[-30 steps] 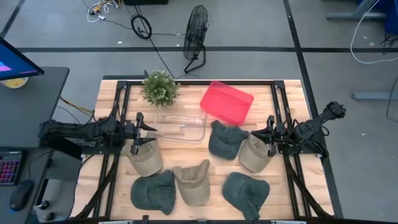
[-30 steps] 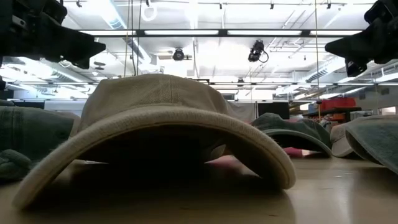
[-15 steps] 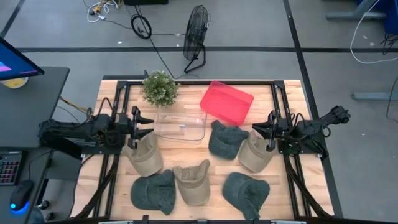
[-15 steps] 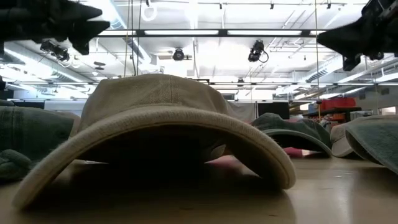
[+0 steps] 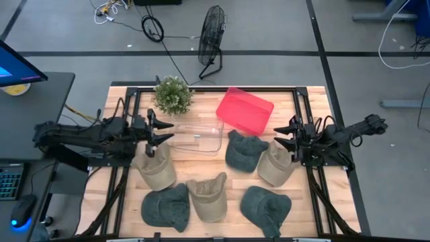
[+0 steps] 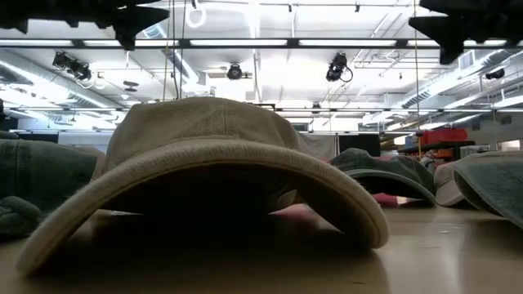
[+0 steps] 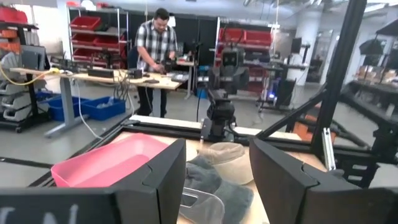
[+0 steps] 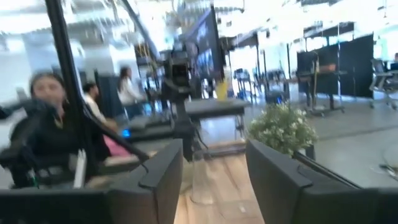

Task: Pick & Place hat
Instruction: Put the top black cap into the red bin

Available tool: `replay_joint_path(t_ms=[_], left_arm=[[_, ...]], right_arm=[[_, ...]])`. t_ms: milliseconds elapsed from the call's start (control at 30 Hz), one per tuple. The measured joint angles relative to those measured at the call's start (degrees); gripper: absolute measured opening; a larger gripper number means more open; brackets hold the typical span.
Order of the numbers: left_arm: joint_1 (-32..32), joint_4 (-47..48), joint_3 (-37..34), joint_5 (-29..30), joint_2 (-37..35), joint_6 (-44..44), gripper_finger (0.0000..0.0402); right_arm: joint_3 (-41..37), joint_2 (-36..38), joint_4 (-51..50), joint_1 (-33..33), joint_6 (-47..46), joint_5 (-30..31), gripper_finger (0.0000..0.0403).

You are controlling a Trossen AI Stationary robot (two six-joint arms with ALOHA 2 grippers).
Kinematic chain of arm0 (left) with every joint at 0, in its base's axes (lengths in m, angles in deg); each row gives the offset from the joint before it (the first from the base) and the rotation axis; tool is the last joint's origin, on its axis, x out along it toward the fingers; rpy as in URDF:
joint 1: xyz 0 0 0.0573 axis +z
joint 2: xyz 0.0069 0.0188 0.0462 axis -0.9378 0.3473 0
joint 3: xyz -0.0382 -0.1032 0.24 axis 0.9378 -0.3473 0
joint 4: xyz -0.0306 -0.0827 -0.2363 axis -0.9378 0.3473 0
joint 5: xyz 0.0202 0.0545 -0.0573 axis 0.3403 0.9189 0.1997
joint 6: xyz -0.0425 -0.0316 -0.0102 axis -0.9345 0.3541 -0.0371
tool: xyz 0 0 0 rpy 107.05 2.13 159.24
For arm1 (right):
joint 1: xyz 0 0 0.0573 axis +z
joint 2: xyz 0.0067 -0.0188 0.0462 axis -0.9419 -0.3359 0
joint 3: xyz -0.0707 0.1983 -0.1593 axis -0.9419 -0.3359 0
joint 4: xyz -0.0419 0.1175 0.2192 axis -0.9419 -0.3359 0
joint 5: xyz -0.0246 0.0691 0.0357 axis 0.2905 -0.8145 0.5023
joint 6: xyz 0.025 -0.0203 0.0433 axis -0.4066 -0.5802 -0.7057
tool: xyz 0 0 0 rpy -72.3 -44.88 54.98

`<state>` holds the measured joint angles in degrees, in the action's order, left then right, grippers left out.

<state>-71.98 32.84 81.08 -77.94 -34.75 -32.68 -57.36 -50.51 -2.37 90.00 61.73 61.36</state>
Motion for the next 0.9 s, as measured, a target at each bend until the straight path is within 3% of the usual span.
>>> replay_joint_path(t_ms=[300,633,900], left_arm=[[0.0,-0.1,2.9,0.2,2.5,7.6,0.0181],[0.0,0.4,2.9,0.2,2.5,6.2,0.0181],[0.0,2.1,2.9,0.2,2.5,6.2,0.0181]], right_arm=[[15.0,-26.5,-20.6,-3.8,-12.5,-0.2,0.0183],[18.1,-51.5,-14.3,-10.9,-17.1,-0.7,0.0183],[20.6,-64.5,-13.0,-13.5,-20.2,-2.8,0.0176]])
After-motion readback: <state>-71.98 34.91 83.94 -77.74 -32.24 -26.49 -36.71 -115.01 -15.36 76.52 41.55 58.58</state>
